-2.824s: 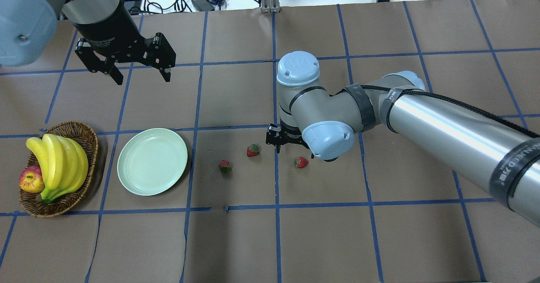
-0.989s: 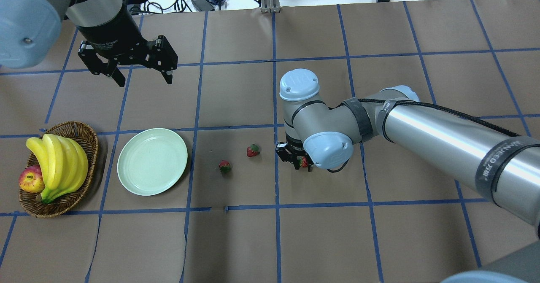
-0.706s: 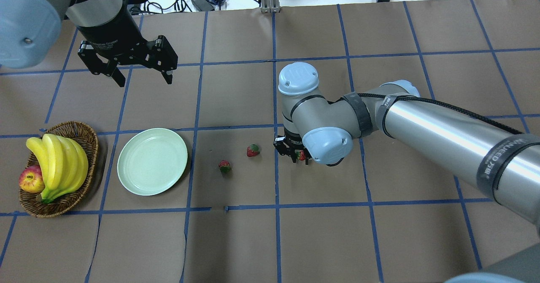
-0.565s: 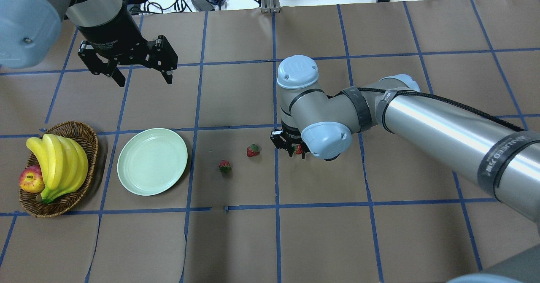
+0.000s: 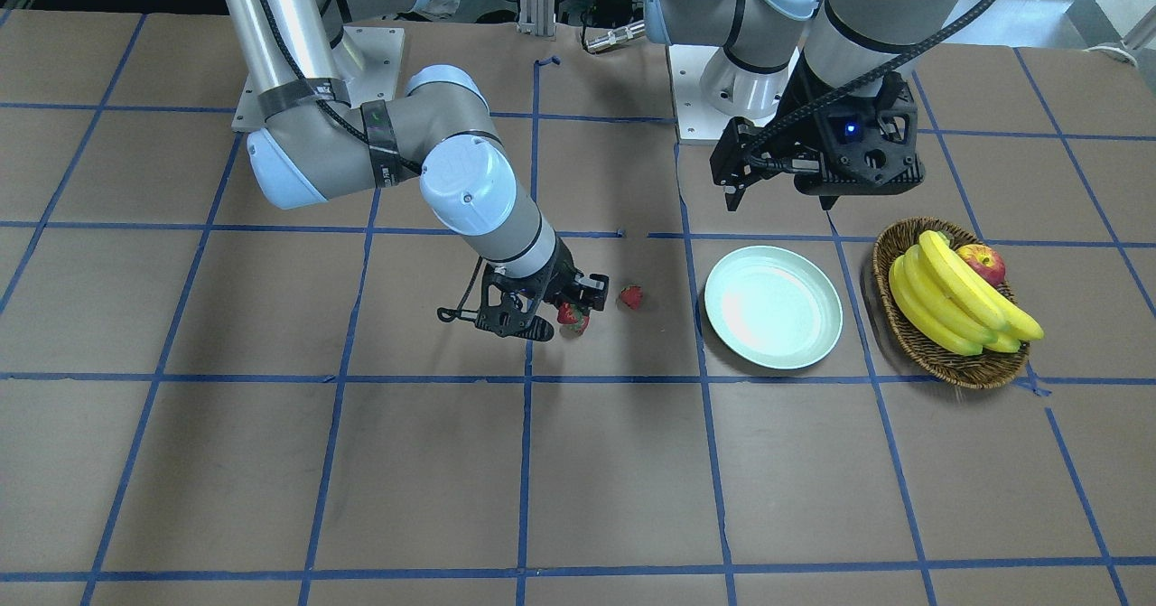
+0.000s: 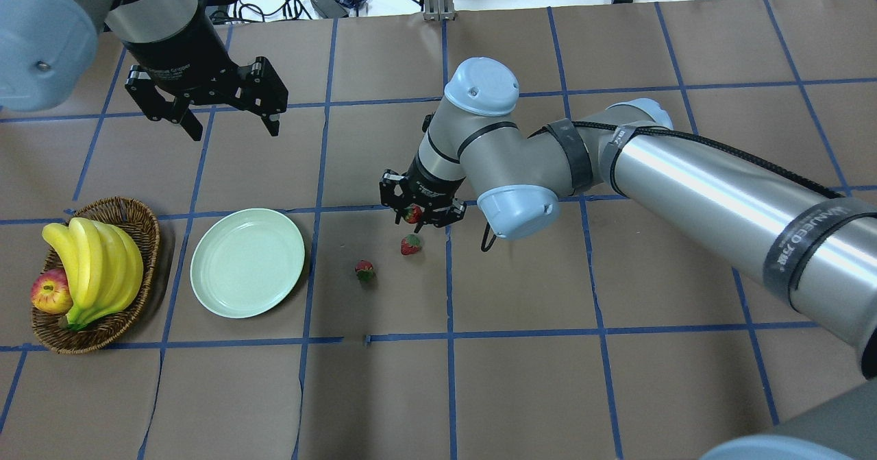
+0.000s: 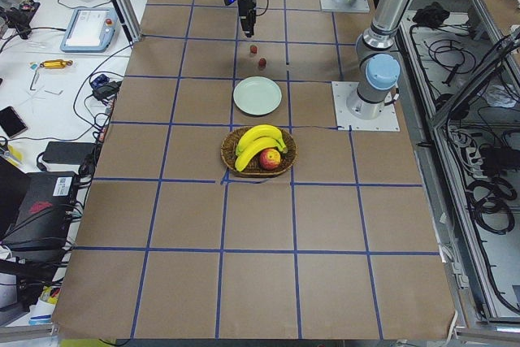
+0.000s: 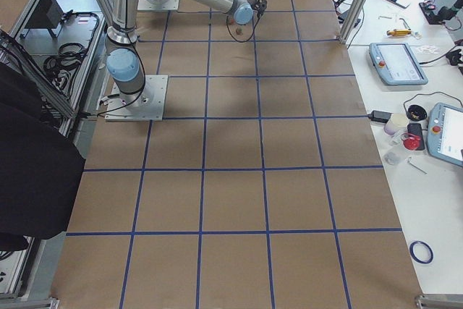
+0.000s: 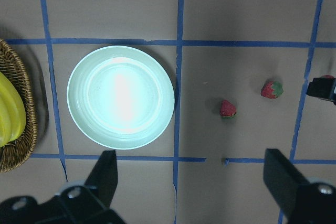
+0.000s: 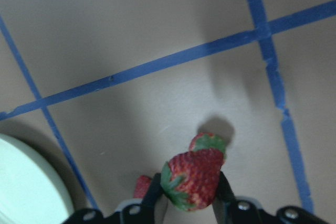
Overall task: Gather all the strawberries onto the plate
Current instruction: 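Carry the strawberry beside the other two and open the right gripper, then raise the right arm to rest while the left arm moves toward the strawberries, then lower the left gripper onto a strawberry in the cluster and grasp it, then carry the strawberry onto the green plate and open the left gripper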
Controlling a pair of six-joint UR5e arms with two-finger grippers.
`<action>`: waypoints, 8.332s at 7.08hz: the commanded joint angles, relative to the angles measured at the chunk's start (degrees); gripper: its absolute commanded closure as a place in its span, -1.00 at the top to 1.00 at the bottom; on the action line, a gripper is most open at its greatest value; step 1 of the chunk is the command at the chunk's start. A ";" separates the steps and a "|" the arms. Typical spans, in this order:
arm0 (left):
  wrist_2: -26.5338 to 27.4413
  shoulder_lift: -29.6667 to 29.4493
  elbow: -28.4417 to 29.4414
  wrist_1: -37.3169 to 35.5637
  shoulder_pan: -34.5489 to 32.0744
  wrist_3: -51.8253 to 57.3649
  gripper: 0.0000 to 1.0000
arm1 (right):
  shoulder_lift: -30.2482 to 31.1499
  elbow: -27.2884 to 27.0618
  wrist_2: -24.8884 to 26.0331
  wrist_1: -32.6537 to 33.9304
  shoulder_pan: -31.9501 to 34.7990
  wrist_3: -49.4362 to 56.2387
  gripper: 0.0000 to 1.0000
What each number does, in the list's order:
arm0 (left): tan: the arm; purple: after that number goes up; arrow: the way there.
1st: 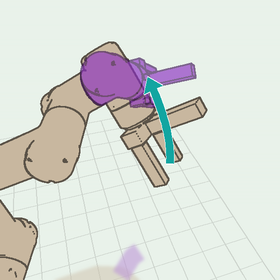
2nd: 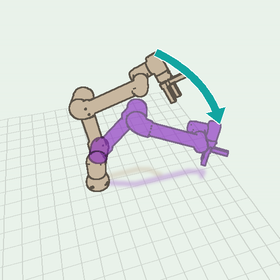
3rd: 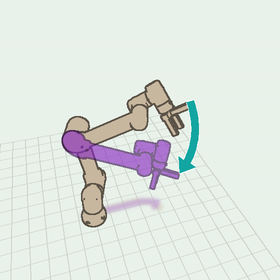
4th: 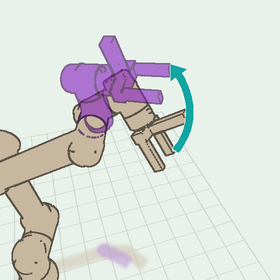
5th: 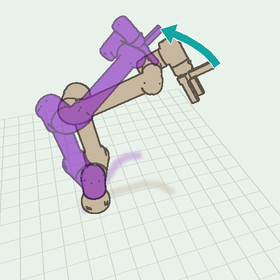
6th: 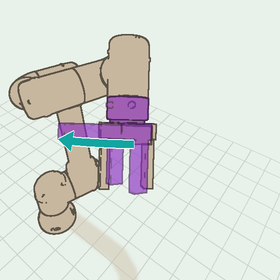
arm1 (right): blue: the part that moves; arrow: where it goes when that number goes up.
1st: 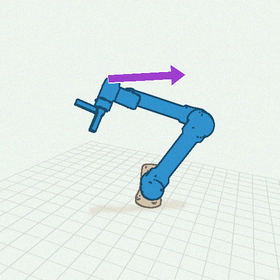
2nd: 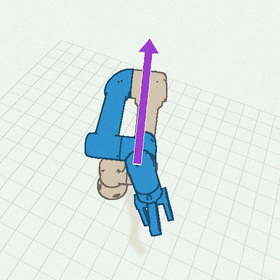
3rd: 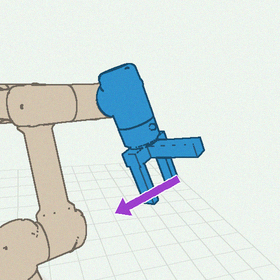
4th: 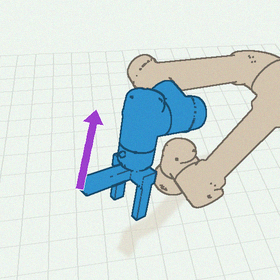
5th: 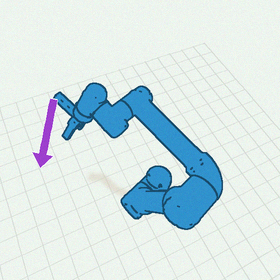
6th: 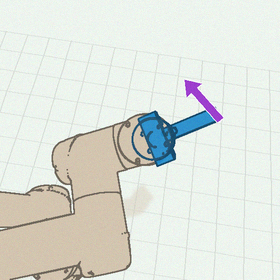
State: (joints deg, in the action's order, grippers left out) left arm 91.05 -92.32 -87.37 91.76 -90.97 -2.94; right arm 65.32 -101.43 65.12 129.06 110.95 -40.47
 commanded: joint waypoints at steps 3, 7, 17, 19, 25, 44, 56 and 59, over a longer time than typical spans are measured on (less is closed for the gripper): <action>0.01 0.03 -0.08 0.00 0.00 -0.05 1.00 | -3.09 -3.86 -3.16 2.25 2.61 -2.07 -0.43; -0.08 -0.05 -0.16 0.00 -0.09 -0.13 1.00 | -1.69 -3.08 -2.81 2.34 2.52 -2.78 1.00; -0.08 -1.55 -2.78 -0.43 -2.63 -7.31 1.00 | 19.92 10.81 27.26 -34.99 -22.59 39.17 1.00; -0.17 -3.47 -7.35 -8.24 -6.39 -12.43 1.00 | 24.30 9.67 29.00 -37.62 -23.76 40.90 1.00; 0.18 -11.21 -9.39 -17.30 -12.03 -17.97 1.00 | 22.76 14.86 25.14 -39.81 -17.19 38.27 1.00; -0.70 -14.20 -34.79 -44.03 -8.97 -3.65 0.60 | 23.36 9.05 26.11 -30.79 -17.17 38.18 1.00; 3.35 -6.64 -27.32 -21.09 11.63 14.83 -1.00 | 23.36 9.05 26.11 -30.71 -17.17 38.09 1.00; 2.74 -8.57 -30.57 -21.88 13.36 15.42 -0.40 | 23.19 9.05 26.11 -30.71 -17.17 38.18 1.00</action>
State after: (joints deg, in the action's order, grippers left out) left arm 94.07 -100.17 -116.71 70.37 -78.07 12.16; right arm 88.54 -92.37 91.23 98.39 93.78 -2.29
